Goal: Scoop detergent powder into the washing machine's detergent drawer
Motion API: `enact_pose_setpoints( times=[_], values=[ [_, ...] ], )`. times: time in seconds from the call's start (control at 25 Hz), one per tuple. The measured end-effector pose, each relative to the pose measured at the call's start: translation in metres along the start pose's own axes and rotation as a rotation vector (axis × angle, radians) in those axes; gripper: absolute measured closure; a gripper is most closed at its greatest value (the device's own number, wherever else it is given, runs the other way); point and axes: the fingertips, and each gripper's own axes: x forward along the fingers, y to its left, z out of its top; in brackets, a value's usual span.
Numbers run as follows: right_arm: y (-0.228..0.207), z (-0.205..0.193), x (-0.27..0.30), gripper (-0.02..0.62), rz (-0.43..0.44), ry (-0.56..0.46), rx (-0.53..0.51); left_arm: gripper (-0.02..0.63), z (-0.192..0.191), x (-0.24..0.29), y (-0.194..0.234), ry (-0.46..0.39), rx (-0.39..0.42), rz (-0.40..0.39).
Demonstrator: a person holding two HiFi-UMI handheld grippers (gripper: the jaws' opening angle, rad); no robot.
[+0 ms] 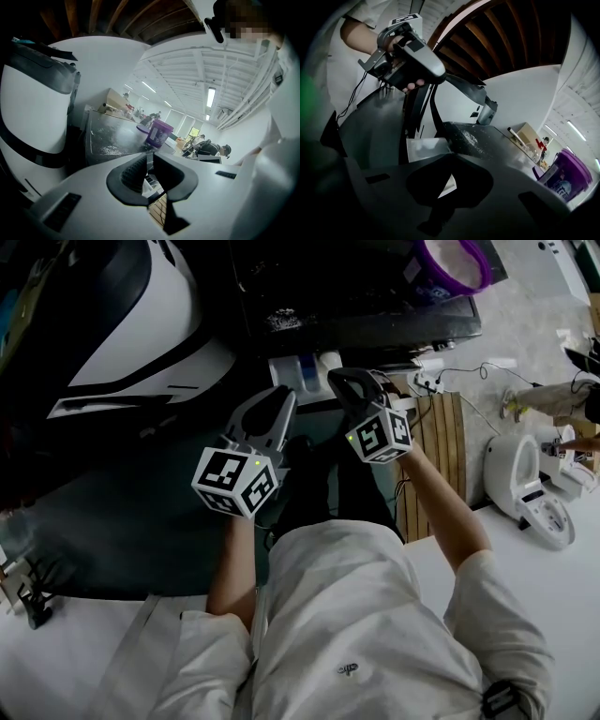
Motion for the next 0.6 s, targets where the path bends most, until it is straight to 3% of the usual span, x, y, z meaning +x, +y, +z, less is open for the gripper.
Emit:
enact_pose_setpoints(
  times=[0.36,0.6],
  values=[
    [0.007,0.006,-0.004,0.588,-0.033,0.008,-0.126,0.551,0.001,-0.002,-0.002,-0.007,0.003,-0.008],
    [0.013,0.006,-0.004,0.588,-0.014,0.013,-0.134,0.551,0.002,-0.005,-0.003,-0.01,0.002,-0.013]
  ],
)
